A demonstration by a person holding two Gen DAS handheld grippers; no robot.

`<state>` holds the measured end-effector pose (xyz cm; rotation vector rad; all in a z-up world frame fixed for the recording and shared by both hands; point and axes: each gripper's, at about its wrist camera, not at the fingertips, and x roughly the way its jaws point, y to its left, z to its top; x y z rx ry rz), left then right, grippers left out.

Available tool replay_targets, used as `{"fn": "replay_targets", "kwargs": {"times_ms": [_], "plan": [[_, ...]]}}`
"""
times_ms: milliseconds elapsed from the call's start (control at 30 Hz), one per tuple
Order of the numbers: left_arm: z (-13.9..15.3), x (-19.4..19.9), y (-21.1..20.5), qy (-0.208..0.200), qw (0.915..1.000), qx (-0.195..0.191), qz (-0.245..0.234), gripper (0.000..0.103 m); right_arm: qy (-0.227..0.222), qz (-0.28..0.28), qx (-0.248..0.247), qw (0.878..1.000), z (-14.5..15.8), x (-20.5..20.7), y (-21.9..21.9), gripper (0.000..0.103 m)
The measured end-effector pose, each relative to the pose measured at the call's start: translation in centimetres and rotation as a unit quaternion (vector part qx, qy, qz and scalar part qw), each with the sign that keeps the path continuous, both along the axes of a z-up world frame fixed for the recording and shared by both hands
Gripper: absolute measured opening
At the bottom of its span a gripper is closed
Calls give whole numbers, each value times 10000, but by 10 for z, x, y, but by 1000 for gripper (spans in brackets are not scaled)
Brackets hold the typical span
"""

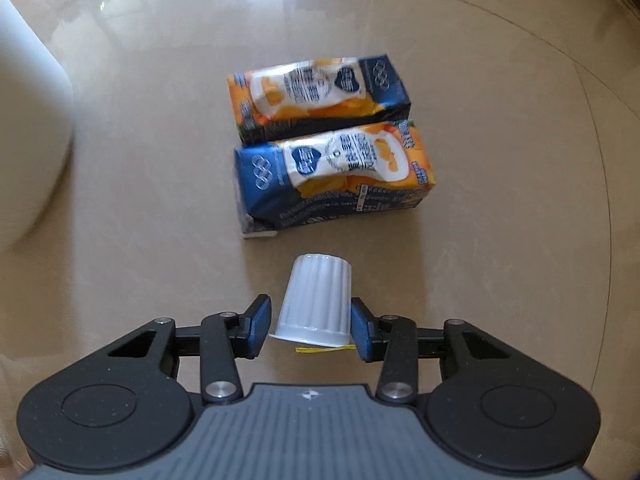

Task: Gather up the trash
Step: 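Carry the white cup over the bin and release it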

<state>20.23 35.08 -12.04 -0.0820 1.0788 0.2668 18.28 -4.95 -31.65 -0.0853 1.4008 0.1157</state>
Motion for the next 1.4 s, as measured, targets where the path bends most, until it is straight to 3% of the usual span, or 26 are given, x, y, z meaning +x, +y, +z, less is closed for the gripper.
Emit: {"fn": "replay_targets", "kwargs": {"times_ms": [300,633,867,1000,1267,1333,1367,1400], "plan": [[1,0,-6,7,9999,112,-82,14,-219,296,328,9988,61,-19,10,47],[1,0,-11,7,9996,210,-171,14,-754,878,616,9914,165,-17,46,47],[1,0,-11,11,9998,171,-142,14,-1508,1490,1028,9719,251,-7,92,47],[2,0,-9,16,9998,128,-119,14,-1737,1811,1299,9592,285,4,126,47],[2,1,-7,38,9999,113,-107,14,-1913,2333,1630,9394,307,21,196,48],[1,1,-7,43,9999,121,-107,14,-1955,2374,1600,9380,304,22,209,61],[1,1,-7,44,9999,126,-109,14,-1967,2372,1555,9386,303,22,214,72],[1,1,-7,44,9999,125,-107,14,-2003,2358,1543,9383,301,21,216,74]]}}
